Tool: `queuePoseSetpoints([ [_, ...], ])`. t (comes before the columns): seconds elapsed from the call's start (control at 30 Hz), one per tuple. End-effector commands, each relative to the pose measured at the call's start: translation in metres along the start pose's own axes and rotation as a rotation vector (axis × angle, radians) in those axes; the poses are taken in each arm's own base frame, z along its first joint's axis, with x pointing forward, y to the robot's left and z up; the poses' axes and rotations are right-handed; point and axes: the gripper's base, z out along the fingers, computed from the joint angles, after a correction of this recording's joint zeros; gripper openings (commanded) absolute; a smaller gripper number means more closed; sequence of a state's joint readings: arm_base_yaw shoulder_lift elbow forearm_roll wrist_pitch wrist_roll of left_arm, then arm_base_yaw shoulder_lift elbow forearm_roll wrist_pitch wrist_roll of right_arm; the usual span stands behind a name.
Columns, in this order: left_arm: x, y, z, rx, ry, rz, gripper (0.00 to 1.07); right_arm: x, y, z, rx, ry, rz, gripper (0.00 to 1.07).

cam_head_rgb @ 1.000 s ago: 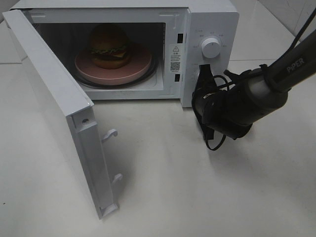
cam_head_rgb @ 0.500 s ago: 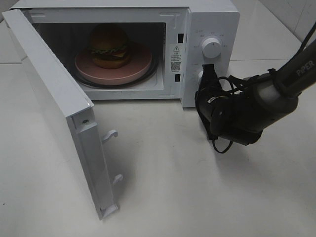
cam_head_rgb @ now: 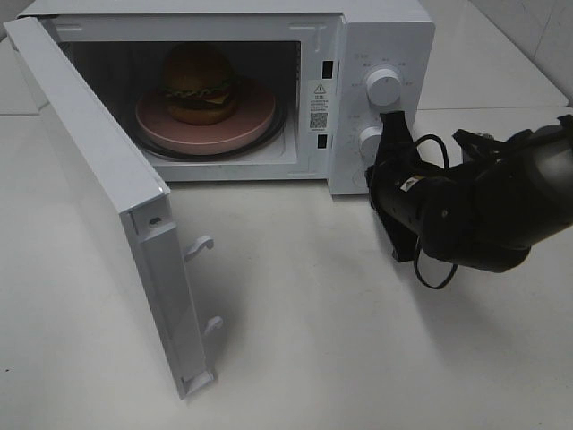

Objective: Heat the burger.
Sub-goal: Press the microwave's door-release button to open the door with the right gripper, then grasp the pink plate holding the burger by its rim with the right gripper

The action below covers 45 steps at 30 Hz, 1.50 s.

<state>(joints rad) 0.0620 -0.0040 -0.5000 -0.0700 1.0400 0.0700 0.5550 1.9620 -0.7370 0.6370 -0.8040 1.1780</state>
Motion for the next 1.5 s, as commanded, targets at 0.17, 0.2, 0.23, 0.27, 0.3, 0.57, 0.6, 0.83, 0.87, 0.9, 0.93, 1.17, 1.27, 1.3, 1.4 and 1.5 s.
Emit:
queuePoseSetpoints([
  [0.17,0.002,0.000,-0.002,-0.002,-0.020,0.002,0.98,-0.004,-0.004,-0.032,0.062,0.082,-0.054,0.01],
  [0.2,0.002,0.000,-0.002,-0.002,-0.020,0.002,0.98,-0.005,-0.005,-0.036,0.074,0.090,-0.063,0.01],
  [0.23,0.002,0.000,-0.002,-0.002,-0.020,0.002,0.98,-0.005,-0.005,-0.036,0.074,0.090,-0.063,0.01],
  [0.27,0.002,0.000,-0.002,-0.002,-0.020,0.002,0.98,-0.007,-0.006,-0.043,0.090,0.102,-0.087,0.01],
  [0.3,0.002,0.000,-0.002,-0.002,-0.020,0.002,0.98,-0.008,-0.007,-0.046,0.096,0.107,-0.109,0.02],
  [0.57,0.002,0.000,-0.002,-0.002,-0.020,0.002,0.98,-0.007,-0.004,-0.066,0.166,0.218,-0.364,0.04],
  [0.6,0.002,0.000,-0.002,-0.002,-0.020,0.002,0.98,-0.006,-0.002,-0.071,0.177,0.253,-0.447,0.04],
  [0.83,0.002,0.000,-0.002,-0.002,-0.020,0.002,0.98,-0.004,0.001,-0.085,0.193,0.385,-0.768,0.05],
  [0.87,0.002,0.000,-0.002,-0.002,-0.020,0.002,0.98,-0.002,0.002,-0.091,0.194,0.444,-0.881,0.05],
  [0.9,0.002,0.000,-0.002,-0.002,-0.020,0.002,0.98,-0.002,0.002,-0.091,0.194,0.444,-0.881,0.05],
  [0.93,0.002,0.000,-0.002,-0.002,-0.020,0.002,0.98,-0.001,0.002,-0.094,0.199,0.482,-0.935,0.06],
  [1.17,0.002,0.000,-0.002,-0.002,-0.020,0.002,0.98,0.007,0.012,-0.107,0.190,0.688,-1.174,0.07],
  [1.27,0.002,0.000,-0.002,-0.002,-0.020,0.002,0.98,0.011,0.019,-0.110,0.178,0.766,-1.274,0.08],
  [1.3,0.002,0.000,-0.002,-0.002,-0.020,0.002,0.98,0.011,0.020,-0.111,0.181,0.796,-1.306,0.08],
  [1.4,0.002,0.000,-0.002,-0.002,-0.020,0.002,0.98,0.015,0.031,-0.114,0.153,0.889,-1.444,0.08],
  [1.5,0.002,0.000,-0.002,-0.002,-0.020,0.002,0.98,0.016,0.042,-0.115,0.118,0.930,-1.545,0.09],
])
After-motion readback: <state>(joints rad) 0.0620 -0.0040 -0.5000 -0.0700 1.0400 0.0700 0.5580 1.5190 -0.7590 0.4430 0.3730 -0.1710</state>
